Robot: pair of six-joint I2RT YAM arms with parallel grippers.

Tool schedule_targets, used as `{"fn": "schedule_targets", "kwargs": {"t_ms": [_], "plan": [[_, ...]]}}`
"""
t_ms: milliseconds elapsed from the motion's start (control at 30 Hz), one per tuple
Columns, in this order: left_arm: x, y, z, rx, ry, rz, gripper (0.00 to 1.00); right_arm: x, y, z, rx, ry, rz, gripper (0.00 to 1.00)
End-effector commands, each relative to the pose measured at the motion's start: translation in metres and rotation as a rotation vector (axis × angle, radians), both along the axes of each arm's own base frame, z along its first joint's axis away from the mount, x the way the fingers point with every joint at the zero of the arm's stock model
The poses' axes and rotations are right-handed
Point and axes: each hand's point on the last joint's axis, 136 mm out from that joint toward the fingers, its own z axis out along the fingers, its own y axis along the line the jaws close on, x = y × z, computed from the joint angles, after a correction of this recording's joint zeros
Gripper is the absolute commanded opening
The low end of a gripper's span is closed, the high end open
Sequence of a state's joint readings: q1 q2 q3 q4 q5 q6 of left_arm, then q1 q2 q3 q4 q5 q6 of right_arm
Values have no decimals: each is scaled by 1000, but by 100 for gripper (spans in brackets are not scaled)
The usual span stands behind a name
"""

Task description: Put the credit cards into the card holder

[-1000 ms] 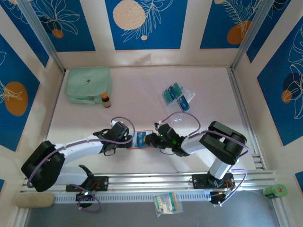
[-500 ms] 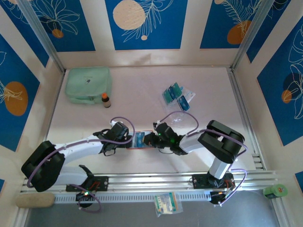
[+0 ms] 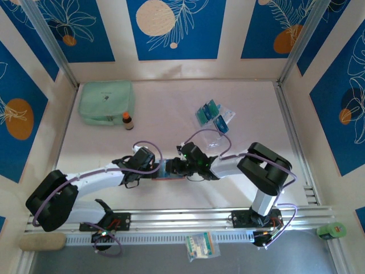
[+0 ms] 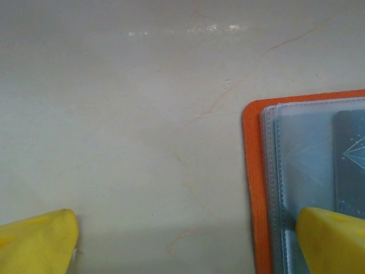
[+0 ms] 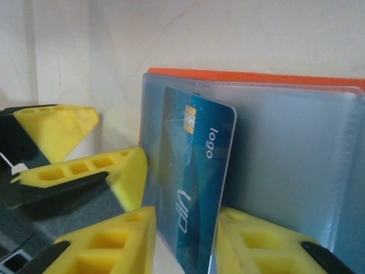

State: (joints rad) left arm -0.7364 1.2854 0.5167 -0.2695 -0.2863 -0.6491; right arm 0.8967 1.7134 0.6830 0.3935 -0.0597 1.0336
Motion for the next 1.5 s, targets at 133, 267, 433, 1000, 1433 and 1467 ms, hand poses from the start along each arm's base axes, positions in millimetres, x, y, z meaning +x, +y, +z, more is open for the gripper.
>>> {"fn": "schedule_targets", "kwargs": {"t_ms": [133, 267, 433, 1000, 1433, 1467], "plan": [[-7, 4, -4, 5, 4, 2, 98, 0, -26, 13, -148, -18, 78, 33], [-7, 4, -4, -2, 0, 6, 98, 5, -20, 16, -171, -24, 104, 24], [-6, 4, -5, 3, -1, 4, 98, 8, -11, 10, -184, -6, 118, 15], [-4, 2, -2, -4, -7, 3, 98, -2, 23, -23, -237, 85, 188, 8], [0, 22, 24, -19, -73, 146, 100, 6, 13, 15, -195, 28, 144, 8], [0, 24, 24, -19, -74, 153, 100, 6, 11, 16, -198, 26, 140, 8]]}}
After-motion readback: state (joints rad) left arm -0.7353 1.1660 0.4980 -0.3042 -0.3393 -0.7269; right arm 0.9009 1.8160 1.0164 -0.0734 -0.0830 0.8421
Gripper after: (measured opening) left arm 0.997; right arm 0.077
